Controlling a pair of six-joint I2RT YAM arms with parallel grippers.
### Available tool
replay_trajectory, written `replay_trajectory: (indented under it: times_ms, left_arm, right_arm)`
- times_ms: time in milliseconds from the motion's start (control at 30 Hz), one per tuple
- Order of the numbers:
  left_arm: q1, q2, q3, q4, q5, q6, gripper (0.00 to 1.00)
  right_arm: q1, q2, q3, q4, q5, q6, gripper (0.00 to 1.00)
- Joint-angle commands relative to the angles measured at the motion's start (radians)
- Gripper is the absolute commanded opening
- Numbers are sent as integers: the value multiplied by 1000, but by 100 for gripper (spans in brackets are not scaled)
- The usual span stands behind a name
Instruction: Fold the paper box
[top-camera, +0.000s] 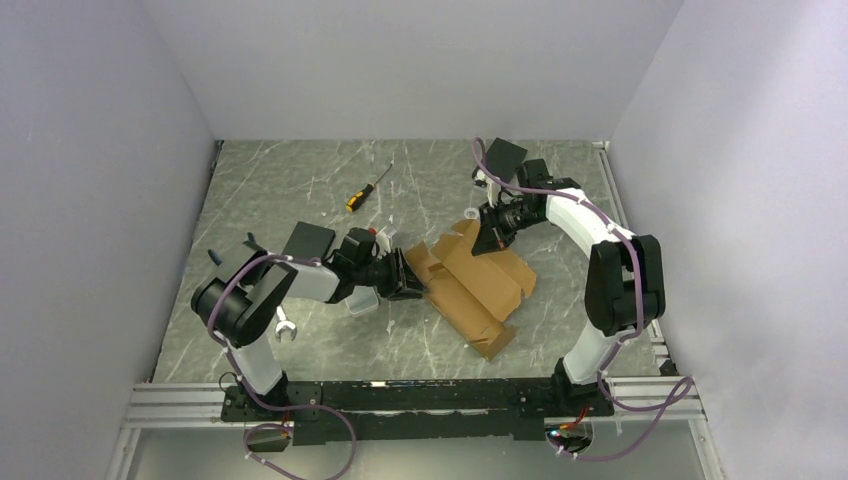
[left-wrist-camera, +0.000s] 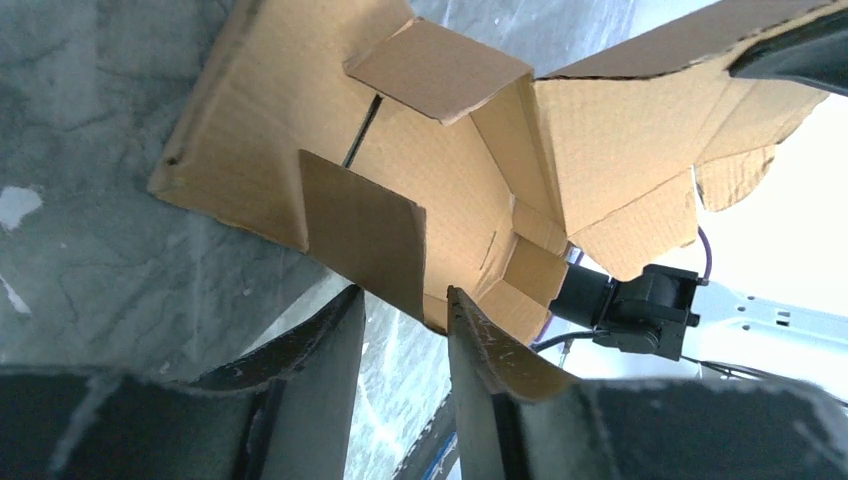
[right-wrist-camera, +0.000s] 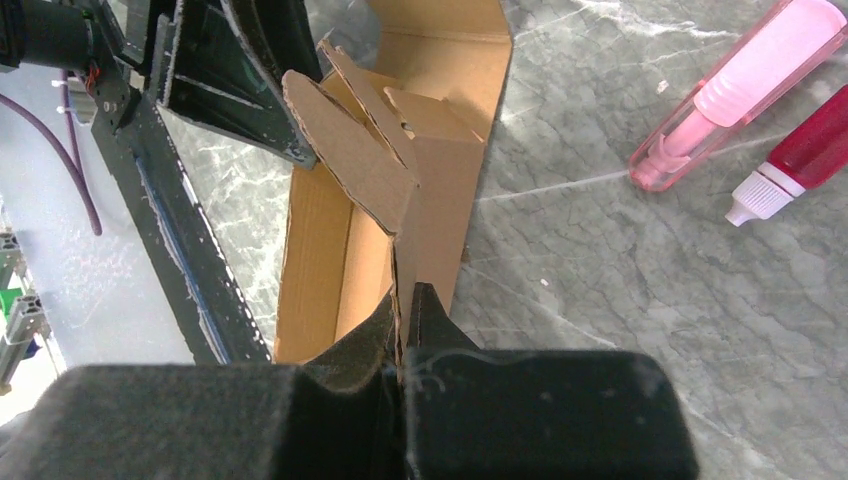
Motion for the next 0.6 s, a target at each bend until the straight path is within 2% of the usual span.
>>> replay_trajectory:
  times_ms: [0, 100, 567]
  left_arm:
    - [8, -66, -18, 56, 21, -22, 42]
    - [9, -94, -32, 47, 18, -24, 45]
    - [18, -177, -75, 3, 22, -16, 46]
  right_arm:
    - [2, 11, -14, 37, -6, -7, 0]
    - [2, 16, -16, 39, -2, -8, 0]
    - [5, -4, -31, 70, 30, 6, 0]
